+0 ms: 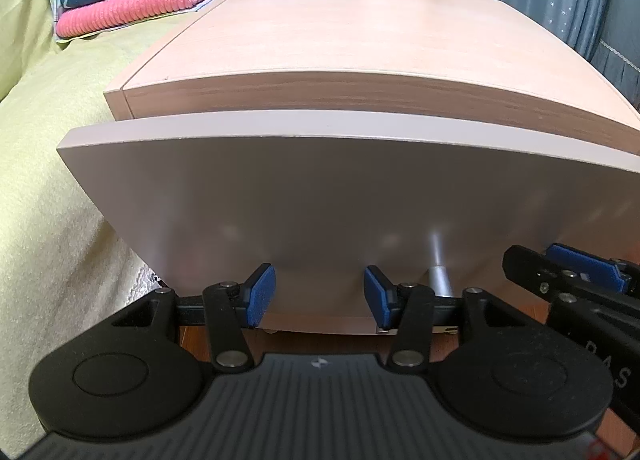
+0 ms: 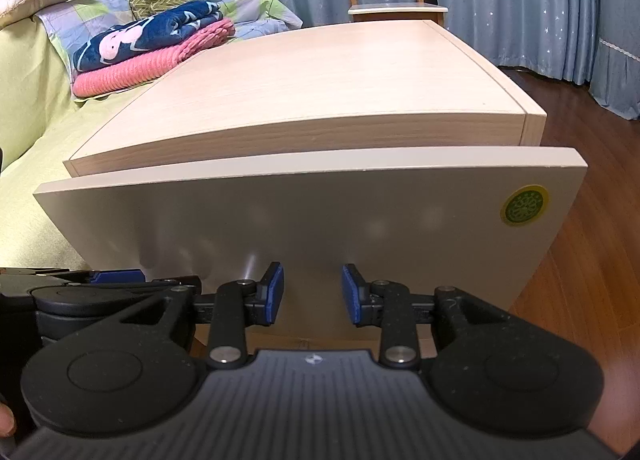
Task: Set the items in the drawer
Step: 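Hold both grippers pressed against the closed drawer front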
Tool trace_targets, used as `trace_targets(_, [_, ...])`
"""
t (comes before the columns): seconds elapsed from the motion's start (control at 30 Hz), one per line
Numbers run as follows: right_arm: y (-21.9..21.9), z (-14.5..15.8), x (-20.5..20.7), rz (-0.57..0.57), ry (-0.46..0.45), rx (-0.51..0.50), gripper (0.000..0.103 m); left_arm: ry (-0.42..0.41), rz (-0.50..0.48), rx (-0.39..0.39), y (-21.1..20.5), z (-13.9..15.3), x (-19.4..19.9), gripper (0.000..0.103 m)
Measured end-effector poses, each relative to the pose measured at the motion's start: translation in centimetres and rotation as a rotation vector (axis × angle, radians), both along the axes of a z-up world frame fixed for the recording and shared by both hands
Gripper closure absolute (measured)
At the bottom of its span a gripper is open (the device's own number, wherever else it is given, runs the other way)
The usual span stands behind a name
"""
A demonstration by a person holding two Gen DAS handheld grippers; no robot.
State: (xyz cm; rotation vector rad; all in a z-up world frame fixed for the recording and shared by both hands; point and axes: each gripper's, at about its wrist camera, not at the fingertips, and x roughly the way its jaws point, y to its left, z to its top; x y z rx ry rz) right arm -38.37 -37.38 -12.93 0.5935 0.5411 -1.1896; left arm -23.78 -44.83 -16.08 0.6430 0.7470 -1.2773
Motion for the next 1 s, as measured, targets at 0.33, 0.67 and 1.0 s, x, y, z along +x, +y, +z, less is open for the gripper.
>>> trace_targets(0.33, [-0.41, 0.09, 0.18, -0.004, 0.0, -0.005, 0.075, 0.004, 0.006, -0.005, -0.2, 0.05, -0.02, 0.049])
trace_targets(0.67, [-0.64, 0.08, 0.2, -0.006, 0.001, -0.009, 0.075, 0.01, 0.01, -0.007, -0.23, 0.12, 0.0, 0.049])
trace_targets(1.0, [-0.82, 0.18, -0.02, -0.011, 0.007, -0.018, 0.075, 0.014, 0.014, -0.008, -0.36, 0.1, -0.06, 0.049])
